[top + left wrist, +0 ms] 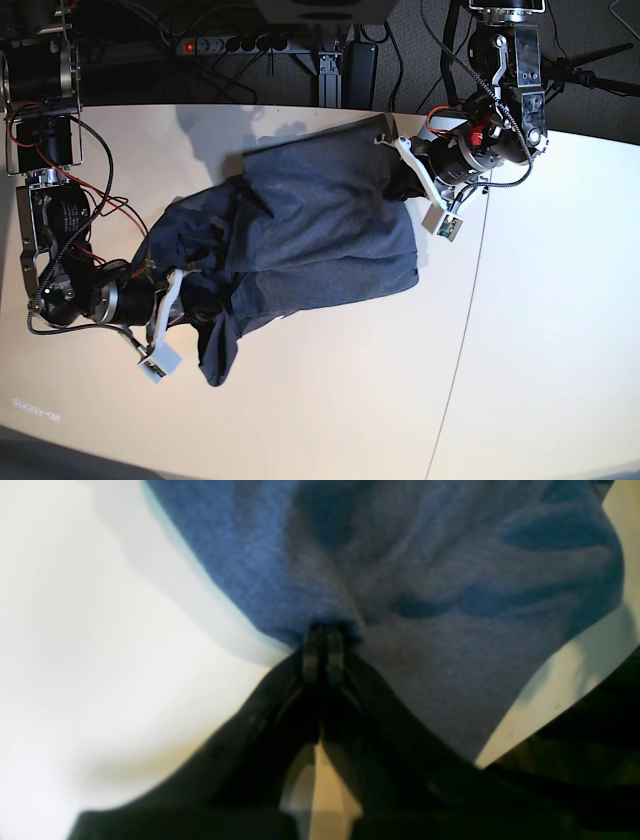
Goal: Fold the T-shirt properly
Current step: 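Grasp the bundle end with the right gripper and lift it toward the left gripper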
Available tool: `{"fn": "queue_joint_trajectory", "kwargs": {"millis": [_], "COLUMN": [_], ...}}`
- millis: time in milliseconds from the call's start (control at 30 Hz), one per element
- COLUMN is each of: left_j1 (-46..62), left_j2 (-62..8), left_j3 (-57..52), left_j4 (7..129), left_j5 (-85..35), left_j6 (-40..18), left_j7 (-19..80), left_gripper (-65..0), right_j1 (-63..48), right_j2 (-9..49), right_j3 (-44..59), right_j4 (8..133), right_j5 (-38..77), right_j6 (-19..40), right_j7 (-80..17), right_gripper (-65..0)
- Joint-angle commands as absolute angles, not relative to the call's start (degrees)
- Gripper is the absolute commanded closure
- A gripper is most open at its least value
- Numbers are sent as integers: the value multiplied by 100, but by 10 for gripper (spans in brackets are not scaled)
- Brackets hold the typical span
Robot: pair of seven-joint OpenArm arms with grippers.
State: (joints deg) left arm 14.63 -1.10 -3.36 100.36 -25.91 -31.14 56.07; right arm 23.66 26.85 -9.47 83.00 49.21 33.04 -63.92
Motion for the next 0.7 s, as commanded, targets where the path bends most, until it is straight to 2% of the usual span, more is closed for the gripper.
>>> {"fn": "queue_joint_trajectory", "kwargs": {"millis": [0, 267, 467, 667], "left_j1": [1428, 1428, 1428, 1426], "left_j2": [-30, 255, 255, 252], "left_j3": [-325, 54, 320, 320], "left_j4": [10116, 10116, 10116, 10116], "left_j5": [-2670, -2351, -2110, -2021], "left_j6": [-3291, -3291, -3284, -3286], "left_j7": [5428, 5061, 4971, 4925], "left_gripper": [0, 0, 0, 0], "right_j1": [2519, 2519, 2519, 2519], "right_j2": [2742, 2620, 2316, 2283], "right_j3": [-1063, -2248, -2834, -3476], "right_j4": [8506, 9411, 9483, 9483], "right_j5": [5028, 4897, 4711, 4587], "right_j6": [3328, 3326, 3326, 3326], "right_j7": [-6296, -6246, -6147, -6154], "right_gripper": [0, 0, 0, 0]}}
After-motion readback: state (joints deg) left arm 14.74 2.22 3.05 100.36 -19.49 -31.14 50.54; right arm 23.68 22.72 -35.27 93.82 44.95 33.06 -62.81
